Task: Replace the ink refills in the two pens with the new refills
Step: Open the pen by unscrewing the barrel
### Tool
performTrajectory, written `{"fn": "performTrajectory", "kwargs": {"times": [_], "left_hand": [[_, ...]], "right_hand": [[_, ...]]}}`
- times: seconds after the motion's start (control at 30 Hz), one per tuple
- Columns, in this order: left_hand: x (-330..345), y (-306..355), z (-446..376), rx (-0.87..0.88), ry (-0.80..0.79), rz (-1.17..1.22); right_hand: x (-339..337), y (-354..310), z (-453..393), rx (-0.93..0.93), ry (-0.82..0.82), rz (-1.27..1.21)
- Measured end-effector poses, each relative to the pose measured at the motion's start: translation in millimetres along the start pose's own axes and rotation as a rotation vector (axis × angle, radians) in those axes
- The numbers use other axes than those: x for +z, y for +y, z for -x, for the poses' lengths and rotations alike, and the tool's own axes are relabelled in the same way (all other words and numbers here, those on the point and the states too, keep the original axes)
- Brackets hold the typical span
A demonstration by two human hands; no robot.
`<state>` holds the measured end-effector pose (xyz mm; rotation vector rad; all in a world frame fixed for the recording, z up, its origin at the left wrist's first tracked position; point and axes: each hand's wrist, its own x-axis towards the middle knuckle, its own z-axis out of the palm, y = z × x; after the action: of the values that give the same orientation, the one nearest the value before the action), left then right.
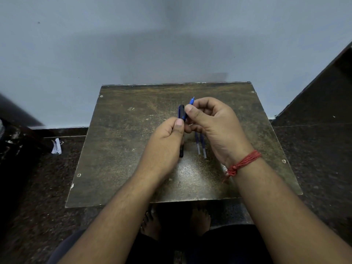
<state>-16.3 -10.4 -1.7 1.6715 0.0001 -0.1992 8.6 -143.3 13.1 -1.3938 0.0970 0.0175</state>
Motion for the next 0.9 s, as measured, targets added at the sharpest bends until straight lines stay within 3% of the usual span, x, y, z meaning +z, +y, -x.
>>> {"fn": "performTrajectory", "kwargs": {"times": [0.2, 0.4, 0.63, 0.9], "left_hand": [[-2.3, -0.4, 0.3, -0.004, 0.003, -0.025], [-1.2, -1.7, -0.8, 0.022, -0.012, -0.033], [0.0, -2.2, -0.4, 0.009, -0.007, -0.023], [0.5, -2.1, -1.4, 0.015, -0.007, -0.026]], "right_hand": [[-3.4, -2.2, -0.2, 0.036, -0.052, -0.075], [1.1, 3.9, -0.3, 0.012, -0.007, 0.003], [2.4, -2.5, 1.7, 0.036, -0.024, -0.143], [1.4, 0.3, 1.2, 0.001, 0.005, -0.093]]}}
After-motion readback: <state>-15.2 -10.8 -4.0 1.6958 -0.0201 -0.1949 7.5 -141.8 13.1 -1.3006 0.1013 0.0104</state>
